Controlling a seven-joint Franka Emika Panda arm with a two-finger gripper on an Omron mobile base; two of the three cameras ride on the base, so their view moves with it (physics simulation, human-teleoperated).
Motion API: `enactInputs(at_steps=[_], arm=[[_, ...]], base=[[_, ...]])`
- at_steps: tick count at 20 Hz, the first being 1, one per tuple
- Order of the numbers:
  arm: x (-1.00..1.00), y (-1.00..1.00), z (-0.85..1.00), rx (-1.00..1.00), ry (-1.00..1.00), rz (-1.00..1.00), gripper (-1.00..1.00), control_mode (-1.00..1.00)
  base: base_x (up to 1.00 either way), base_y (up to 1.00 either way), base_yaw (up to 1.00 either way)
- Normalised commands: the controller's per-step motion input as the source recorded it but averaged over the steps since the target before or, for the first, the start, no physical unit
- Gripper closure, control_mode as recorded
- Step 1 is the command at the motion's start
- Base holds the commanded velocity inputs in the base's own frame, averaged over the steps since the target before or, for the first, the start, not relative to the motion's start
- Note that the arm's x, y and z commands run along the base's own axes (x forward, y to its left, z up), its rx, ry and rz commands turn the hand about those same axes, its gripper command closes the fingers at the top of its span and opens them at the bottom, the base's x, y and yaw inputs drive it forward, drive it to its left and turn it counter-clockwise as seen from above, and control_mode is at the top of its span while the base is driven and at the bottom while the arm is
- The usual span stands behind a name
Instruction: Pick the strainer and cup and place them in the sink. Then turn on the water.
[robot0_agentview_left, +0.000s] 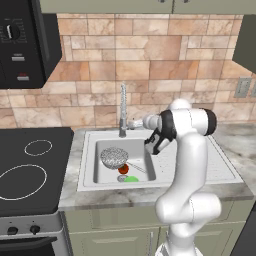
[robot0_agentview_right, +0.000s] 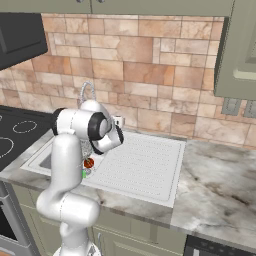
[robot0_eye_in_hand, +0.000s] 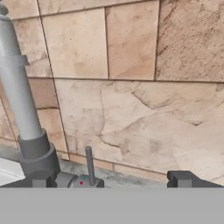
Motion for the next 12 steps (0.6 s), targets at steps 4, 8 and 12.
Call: enactInputs(at_steps=[4, 8, 12], arm=[[0.19, 0.00, -0.30, 0.00, 0.00, 0.00, -1.00, -1.00], [0.23, 0.00, -0.26, 0.00, 0.00, 0.00, -1.00, -1.00], [0.22, 0.00, -0.11, 0.00, 0.00, 0.00, -1.00, -1.00]], base=[[0.00, 0.00, 0.00], [0.00, 0.00, 0.00], [0.00, 0.00, 0.00]])
